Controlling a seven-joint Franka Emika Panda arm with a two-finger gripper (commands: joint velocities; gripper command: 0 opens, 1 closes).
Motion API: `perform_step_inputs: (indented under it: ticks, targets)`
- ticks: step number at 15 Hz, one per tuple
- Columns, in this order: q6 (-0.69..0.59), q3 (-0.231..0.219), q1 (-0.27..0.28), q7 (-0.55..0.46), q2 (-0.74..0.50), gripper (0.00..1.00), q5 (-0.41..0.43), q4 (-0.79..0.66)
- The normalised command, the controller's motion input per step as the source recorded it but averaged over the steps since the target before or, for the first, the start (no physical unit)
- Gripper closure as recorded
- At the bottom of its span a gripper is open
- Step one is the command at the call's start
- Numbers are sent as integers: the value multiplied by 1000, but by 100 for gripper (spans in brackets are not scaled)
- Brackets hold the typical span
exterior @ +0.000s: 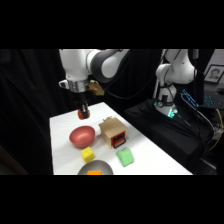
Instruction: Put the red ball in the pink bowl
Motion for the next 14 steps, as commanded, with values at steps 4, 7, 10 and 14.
perform_step_inputs:
  ticks: [4,7,10,14]
  targets:
    - [-120,-24,-47,-179,324,97,177,440]
    - [-102,-33,-49,-166,314,97,159,398]
    - [-71,-34,-54,-172,274,97,160,338]
    - [27,-24,-67,-210,219,97,181,259]
